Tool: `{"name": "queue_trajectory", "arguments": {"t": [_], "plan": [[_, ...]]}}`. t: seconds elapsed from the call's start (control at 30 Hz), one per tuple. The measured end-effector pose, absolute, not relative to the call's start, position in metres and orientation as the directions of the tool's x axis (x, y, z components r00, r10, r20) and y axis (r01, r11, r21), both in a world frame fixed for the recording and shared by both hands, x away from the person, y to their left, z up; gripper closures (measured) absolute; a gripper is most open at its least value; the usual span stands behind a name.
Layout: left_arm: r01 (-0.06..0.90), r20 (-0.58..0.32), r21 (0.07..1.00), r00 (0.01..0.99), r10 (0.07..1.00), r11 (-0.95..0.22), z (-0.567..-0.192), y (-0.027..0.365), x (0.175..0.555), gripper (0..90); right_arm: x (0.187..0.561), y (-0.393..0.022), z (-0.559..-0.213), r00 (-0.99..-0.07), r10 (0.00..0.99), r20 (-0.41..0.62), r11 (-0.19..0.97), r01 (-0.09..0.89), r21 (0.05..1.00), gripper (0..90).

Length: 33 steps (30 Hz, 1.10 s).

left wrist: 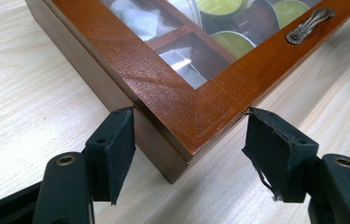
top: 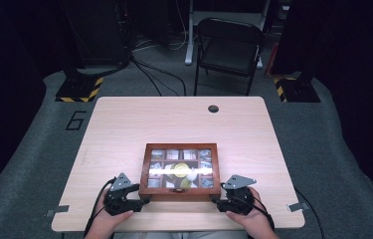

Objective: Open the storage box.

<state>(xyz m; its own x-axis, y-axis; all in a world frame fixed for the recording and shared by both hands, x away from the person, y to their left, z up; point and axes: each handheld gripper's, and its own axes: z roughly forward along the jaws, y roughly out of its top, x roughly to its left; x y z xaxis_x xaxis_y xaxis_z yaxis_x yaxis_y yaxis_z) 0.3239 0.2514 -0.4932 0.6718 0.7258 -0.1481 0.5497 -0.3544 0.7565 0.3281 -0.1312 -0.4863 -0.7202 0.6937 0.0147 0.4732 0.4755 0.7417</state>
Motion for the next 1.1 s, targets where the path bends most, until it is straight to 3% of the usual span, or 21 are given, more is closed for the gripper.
{"name": "queue_trajectory", "arguments": {"t": [0.93, 1.0, 1.1], "plan": [[0.522, -0.231, 0.823, 0.667, 0.708, -0.224, -0.468, 0.255, 0.325, 32.1, 0.333, -0.136, -0.463, -0.68, 0.728, 0.081, 0.349, 0.47, 0.811, 39.4], [0.502, -0.185, 0.828, 0.666, 0.723, -0.251, -0.466, 0.254, 0.325, 38.8, 0.334, -0.137, -0.461, -0.684, 0.725, 0.083, 0.348, 0.467, 0.813, 39.5], [0.504, -0.197, 0.83, 0.665, 0.721, -0.239, -0.464, 0.256, 0.327, 39.3, 0.335, -0.136, -0.459, -0.678, 0.731, 0.08, 0.346, 0.469, 0.813, 40.1]]}}
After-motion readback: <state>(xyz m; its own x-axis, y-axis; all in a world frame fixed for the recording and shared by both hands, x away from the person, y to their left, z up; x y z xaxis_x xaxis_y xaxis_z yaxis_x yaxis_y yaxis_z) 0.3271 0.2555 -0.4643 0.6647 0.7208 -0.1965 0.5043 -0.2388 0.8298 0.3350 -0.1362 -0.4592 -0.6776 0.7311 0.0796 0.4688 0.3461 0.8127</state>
